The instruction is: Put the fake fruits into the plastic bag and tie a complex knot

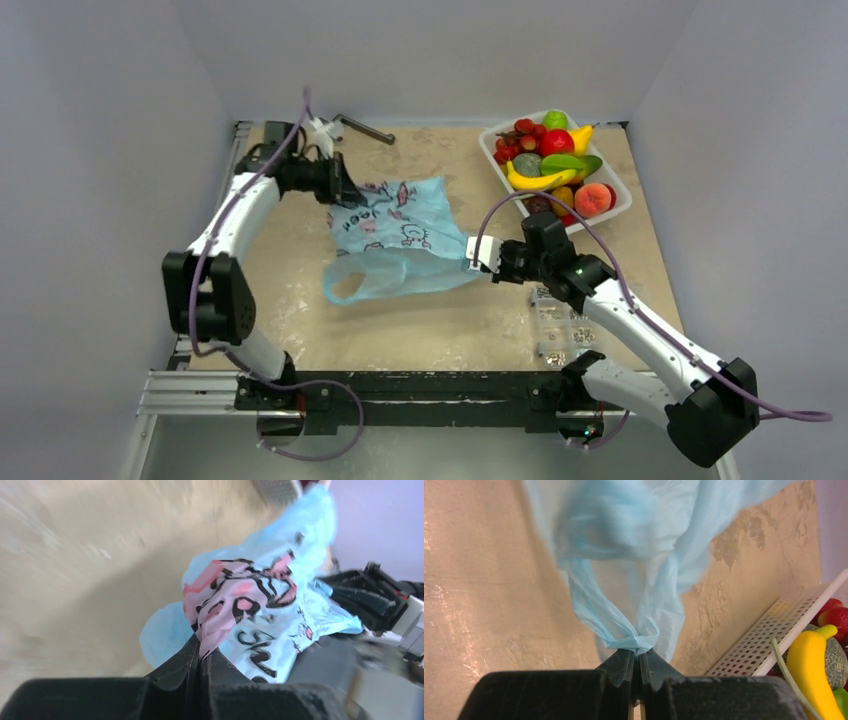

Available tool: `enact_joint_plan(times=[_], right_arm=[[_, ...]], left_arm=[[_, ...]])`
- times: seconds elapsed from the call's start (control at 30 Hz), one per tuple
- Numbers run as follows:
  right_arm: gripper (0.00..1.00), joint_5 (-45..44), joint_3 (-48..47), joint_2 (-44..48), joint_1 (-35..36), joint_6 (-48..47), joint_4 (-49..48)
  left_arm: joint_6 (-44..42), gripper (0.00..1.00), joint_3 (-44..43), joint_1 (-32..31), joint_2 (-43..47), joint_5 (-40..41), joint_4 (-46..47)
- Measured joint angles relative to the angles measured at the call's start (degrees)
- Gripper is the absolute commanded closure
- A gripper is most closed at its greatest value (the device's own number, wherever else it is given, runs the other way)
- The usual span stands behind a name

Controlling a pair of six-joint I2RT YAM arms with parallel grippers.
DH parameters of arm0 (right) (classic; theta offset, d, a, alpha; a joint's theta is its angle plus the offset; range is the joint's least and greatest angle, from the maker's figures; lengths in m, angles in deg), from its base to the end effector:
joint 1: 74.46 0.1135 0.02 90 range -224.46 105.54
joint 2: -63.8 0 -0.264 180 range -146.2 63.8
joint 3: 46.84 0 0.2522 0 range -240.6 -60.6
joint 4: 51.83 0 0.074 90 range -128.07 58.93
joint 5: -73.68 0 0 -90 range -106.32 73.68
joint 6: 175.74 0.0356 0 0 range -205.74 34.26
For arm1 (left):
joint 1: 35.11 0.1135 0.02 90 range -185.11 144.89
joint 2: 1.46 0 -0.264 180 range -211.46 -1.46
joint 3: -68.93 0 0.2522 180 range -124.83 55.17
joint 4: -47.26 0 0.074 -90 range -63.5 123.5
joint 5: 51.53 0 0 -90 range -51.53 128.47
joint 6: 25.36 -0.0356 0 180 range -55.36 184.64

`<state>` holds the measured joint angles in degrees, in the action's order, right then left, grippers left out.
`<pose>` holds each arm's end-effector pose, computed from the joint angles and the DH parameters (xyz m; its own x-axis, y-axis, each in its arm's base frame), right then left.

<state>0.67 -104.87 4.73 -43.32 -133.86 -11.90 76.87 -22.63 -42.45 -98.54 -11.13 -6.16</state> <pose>0.1812 0.1217 0.2645 0.1342 -0.7508 -0.6467 -0.8740 0.2178 -0.4343 0.3473 -0.0721 0.2681 -0.9304 -0.0186 -0.3660 0.2818 0.6023 -0.7468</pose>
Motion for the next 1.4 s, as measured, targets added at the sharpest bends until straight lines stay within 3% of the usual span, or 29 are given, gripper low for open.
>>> enact_joint_plan(times=[0.03,0.07,0.1,0.13,0.3,0.47,0.63,0.83,0.87,0.9,0.97,1.0,1.03,1.13,1.17,1.23,1.27,1.3,1.4], right_arm=[[0.67,0.0,0.6,1.0,0.0,-0.7,-0.3],[0.35,0.0,1.2,1.8,0.0,-1.2,-0.3],[0.1,0.0,1.5,2.3,0.0,-1.1,-0.2],[0.02,0.2,1.5,2.4,0.0,-1.2,0.2],[0.01,2.6,-7.1,-2.5,0.0,4.1,7.7],[0.01,6.8,-24.3,-6.9,-0.2,15.5,9.0],[0.01,12.4,-25.6,-8.3,-0.2,21.7,6.9],[0.01,18.3,-28.8,-23.5,-0.2,21.0,8.8],[0.07,18.9,-29.2,-25.7,-0.3,20.9,9.3],[0.19,19.8,-29.5,-27.6,-0.3,20.9,9.6],[0.59,21.3,-29.9,-29.9,-0.4,21.0,9.9],[0.87,22.4,-30.5,-30.8,-0.4,21.8,10.0],[1.0,23.2,-31.0,-31.3,-0.4,21.6,10.0],[1.0,24.3,-33.1,-31.3,-0.4,22.5,9.7],[1.0,24.0,-33.2,-30.8,-0.5,22.5,9.0],[1.0,21.7,-32.0,-28.1,-1.0,22.6,6.3],[1.0,20.2,-30.4,-25.8,-1.3,22.6,4.0],[1.0,18.4,-28.3,-22.9,-1.7,22.1,1.6],[1.0,14.2,-21.1,-14.0,-2.7,19.2,-6.8]], left_arm=[[-1.6,1.0,-1.2,1.8,3.2,1.2,1.0],[-3.4,1.0,-1.9,2.6,5.9,2.3,2.0],[-6.2,1.0,-1.9,2.9,9.6,3.6,3.7],[-9.3,1.0,-1.1,2.3,13.4,4.6,5.2],[-24.1,1.0,13.6,-5.3,30.4,9.7,12.5],[-31.6,1.0,24.5,-8.0,33.8,14.5,14.5],[-35.9,1.0,28.4,-10.1,36.2,17.8,17.5],[-40.3,1.0,28.9,-12.7,39.2,20.0,22.9],[-40.9,1.0,28.9,-12.8,39.4,20.3,23.6],[-41.5,1.0,28.9,-13.0,39.5,20.5,24.1],[-42.9,1.0,29.2,-13.6,39.9,21.6,25.1],[-43.6,1.0,29.7,-14.2,40.5,22.0,25.9],[-44.8,1.0,30.4,-14.9,41.4,22.5,26.4],[-49.1,0.96,33.7,-16.6,45.7,23.8,26.7],[-50.9,0.84,34.8,-16.9,47.5,24.0,26.2],[-55.5,0.32,36.3,-17.2,51.5,24.1,23.2],[-58.0,0.17,36.6,-17.2,53.7,24.2,20.5],[-59.8,0.1,36.6,-17.2,56.1,24.4,17.0],[-59.1,0.06,33.4,-17.0,58.4,25.4,6.3]])
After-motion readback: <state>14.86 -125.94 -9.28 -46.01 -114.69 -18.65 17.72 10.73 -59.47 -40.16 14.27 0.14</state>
